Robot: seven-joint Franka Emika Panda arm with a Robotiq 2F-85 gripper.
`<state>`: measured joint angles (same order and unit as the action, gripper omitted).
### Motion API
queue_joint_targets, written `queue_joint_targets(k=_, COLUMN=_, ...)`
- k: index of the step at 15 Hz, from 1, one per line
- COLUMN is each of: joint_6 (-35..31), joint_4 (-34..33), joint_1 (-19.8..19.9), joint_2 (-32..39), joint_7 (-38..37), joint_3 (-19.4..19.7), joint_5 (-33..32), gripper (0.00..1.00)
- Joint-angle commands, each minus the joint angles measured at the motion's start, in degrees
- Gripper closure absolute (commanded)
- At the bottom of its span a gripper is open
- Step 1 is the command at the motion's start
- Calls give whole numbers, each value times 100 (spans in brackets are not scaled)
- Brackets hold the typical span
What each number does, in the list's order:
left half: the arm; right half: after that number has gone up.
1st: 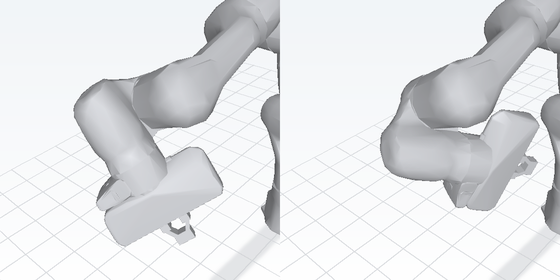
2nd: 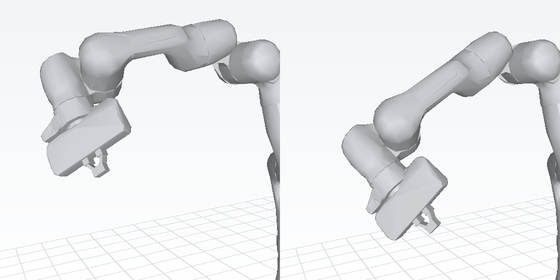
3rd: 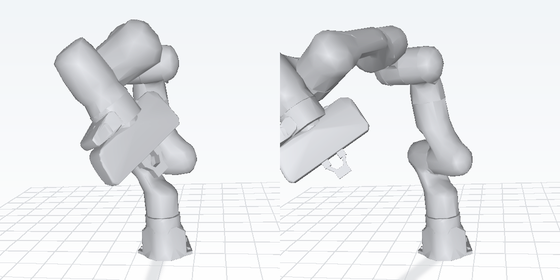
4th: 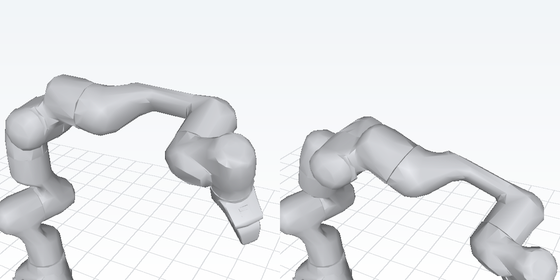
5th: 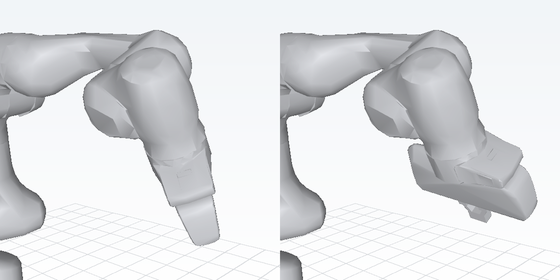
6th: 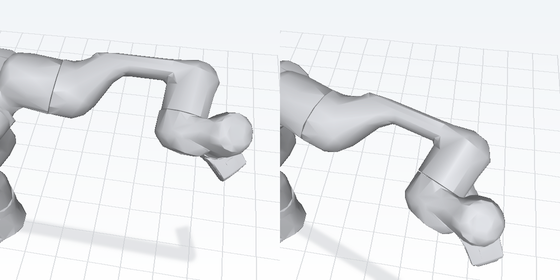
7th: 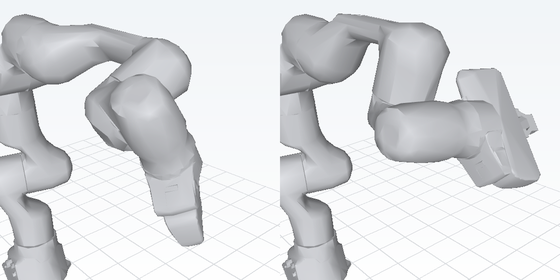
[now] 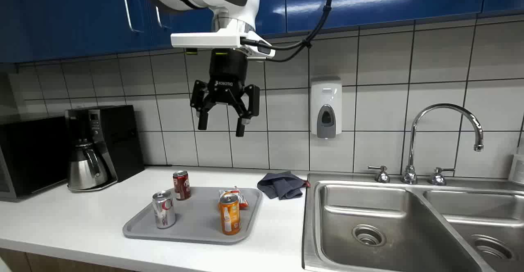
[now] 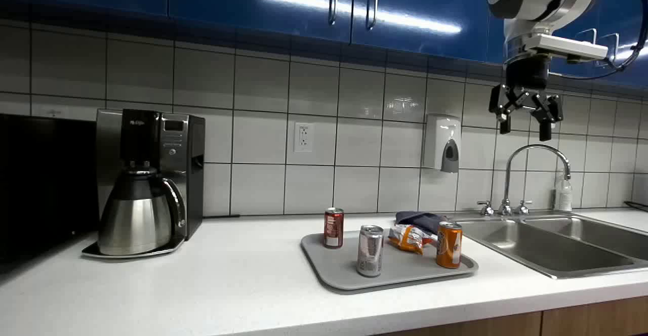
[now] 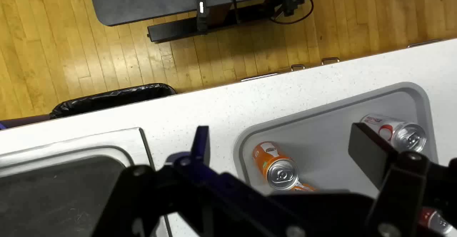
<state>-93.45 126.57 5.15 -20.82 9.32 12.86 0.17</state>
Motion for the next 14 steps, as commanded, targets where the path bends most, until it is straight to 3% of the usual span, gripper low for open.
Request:
queue_joint_targets(k=1, joint_6=10, joint_4=-10, joint_1=100, joint_2=14, joint_7=29, joint_3=-85, joint_5=27, gripper=0)
queue_joint_targets(k=6, joint_6=59, joint_4=17, joint_1=37, joint_2=26, joint_7=244, joint_3=-46, joint_5=166, gripper=0)
queue_joint_targets(k=14, joint_6=-651, joint_4=665, joint_1=-116, joint_2=314, joint_7=318, joint_3=-346, joint_5=36, gripper=0)
